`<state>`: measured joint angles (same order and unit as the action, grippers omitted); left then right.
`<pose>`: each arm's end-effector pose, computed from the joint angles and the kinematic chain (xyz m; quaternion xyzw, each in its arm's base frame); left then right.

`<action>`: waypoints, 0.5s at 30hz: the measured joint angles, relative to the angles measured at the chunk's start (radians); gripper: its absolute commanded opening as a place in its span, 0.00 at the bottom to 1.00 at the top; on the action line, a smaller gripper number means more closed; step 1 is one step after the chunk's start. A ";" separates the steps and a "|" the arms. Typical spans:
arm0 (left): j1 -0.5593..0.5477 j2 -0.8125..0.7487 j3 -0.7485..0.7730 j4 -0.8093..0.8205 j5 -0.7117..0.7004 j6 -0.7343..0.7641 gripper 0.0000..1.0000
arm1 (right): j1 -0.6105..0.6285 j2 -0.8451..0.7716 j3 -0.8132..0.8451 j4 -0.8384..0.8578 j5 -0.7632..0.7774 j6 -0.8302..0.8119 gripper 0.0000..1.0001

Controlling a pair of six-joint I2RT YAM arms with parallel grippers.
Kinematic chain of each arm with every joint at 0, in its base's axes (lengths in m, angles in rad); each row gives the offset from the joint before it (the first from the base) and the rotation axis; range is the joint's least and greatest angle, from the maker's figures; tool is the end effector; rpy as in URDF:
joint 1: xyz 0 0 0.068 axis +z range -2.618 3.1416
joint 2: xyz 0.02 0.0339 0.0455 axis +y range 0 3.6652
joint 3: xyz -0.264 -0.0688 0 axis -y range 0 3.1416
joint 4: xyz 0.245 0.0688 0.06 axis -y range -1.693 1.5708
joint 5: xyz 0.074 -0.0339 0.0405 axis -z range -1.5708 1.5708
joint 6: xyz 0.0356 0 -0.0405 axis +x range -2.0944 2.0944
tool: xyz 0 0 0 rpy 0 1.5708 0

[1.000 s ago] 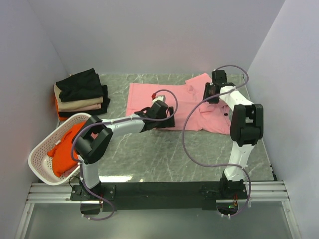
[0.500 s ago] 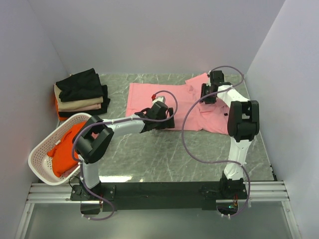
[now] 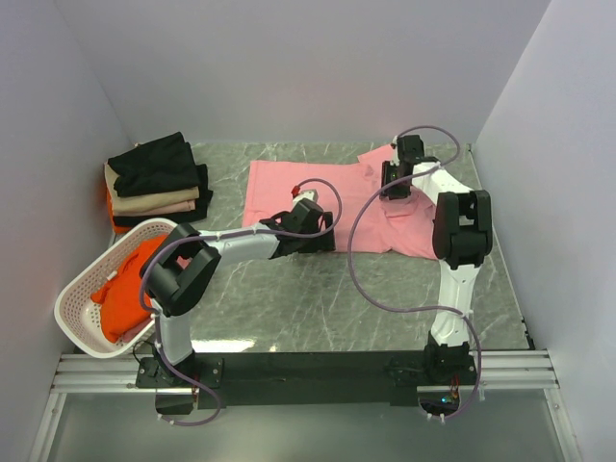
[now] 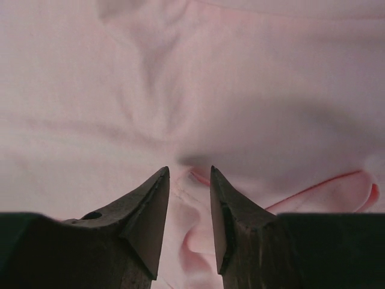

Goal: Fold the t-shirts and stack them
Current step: Fold the tshirt

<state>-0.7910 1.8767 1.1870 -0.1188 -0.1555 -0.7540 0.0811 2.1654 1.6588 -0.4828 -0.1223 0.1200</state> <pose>0.2866 -0.2820 0.1767 -0.0118 0.9258 -0.2072 0.3159 0.4694 0.0425 0.1744 0.0011 0.9564 0.0870 0.2788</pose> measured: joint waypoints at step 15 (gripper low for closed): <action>0.000 0.000 -0.005 -0.006 -0.003 0.000 0.99 | 0.008 0.019 0.019 -0.026 0.019 -0.015 0.32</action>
<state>-0.7910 1.8767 1.1816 -0.1246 -0.1589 -0.7540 0.0895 2.1845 1.6775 -0.5091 -0.1036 0.1051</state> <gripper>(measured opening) 0.993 0.322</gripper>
